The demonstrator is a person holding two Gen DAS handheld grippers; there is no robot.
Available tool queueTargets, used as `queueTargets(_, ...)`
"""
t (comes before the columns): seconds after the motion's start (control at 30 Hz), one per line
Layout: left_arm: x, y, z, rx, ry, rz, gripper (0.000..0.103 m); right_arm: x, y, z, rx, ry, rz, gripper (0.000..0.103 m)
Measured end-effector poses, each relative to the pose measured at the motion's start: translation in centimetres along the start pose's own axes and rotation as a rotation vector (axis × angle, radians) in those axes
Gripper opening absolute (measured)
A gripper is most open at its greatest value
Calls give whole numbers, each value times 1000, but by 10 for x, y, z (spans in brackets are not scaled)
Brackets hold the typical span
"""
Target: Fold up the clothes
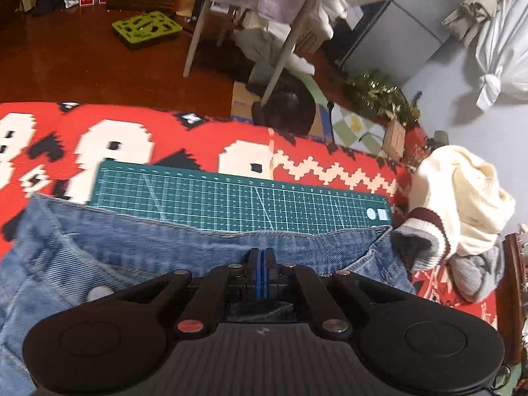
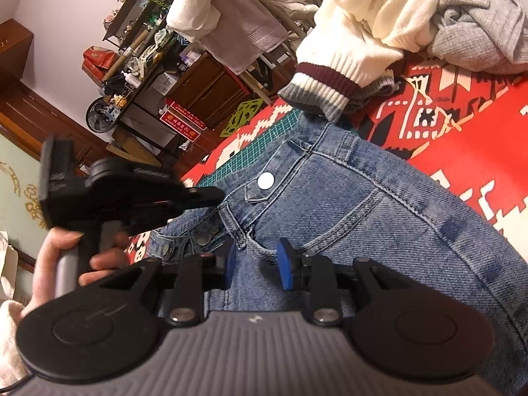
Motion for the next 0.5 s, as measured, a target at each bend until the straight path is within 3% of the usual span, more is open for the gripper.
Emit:
queueTargets(0.33, -20, -6, 18, -89, -30, 3, 1, -4, -4, 0, -8, -14, 25, 31)
queueTargets(0.5, -8, -32, 9, 11, -14, 39, 1, -6, -7, 0, 1, -22, 30, 31)
Point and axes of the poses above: each gripper's, at about its wrist camera, not at the fingertips, and z roughly the way its jaws point, y to its left, x to its underside, the point moved 8 cm from there along z, roughly the way its jaws point, and after that the axes turned 5 degrees about -z, right-handed, at the moved point
